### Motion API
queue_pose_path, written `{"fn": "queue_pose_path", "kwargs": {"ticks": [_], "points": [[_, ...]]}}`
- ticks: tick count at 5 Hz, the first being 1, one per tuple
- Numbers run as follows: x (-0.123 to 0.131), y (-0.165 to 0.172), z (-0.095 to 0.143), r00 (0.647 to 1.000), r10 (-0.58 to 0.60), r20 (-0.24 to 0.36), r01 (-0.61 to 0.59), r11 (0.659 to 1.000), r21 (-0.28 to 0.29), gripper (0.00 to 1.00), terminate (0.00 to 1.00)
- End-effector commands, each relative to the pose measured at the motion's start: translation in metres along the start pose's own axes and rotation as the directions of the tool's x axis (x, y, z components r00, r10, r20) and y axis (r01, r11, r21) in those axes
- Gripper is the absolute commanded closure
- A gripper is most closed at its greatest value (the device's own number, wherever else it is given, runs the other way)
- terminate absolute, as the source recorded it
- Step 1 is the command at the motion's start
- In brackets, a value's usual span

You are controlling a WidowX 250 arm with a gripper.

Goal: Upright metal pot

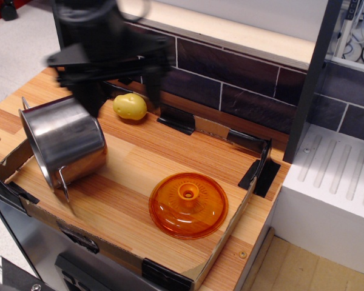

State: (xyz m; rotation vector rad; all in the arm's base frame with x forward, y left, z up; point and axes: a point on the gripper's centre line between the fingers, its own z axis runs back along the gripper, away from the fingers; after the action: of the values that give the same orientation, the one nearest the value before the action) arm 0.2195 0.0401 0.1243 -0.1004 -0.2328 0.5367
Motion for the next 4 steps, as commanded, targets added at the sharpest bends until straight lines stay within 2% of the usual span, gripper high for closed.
{"fn": "queue_pose_path", "kwargs": {"ticks": [1,2,3,4], "points": [[-0.006,0.040,0.020,0.995,-0.079,0.067,0.070,0.989,0.129,0.00,0.00],[-0.007,0.053,0.016,0.991,-0.109,0.079,0.093,0.978,0.188,0.00,0.00],[-0.002,0.065,0.010,0.978,-0.205,0.036,0.190,0.950,0.247,0.00,0.00],[0.000,0.073,0.002,0.947,-0.321,0.009,0.312,0.924,0.220,0.00,0.00]]}}
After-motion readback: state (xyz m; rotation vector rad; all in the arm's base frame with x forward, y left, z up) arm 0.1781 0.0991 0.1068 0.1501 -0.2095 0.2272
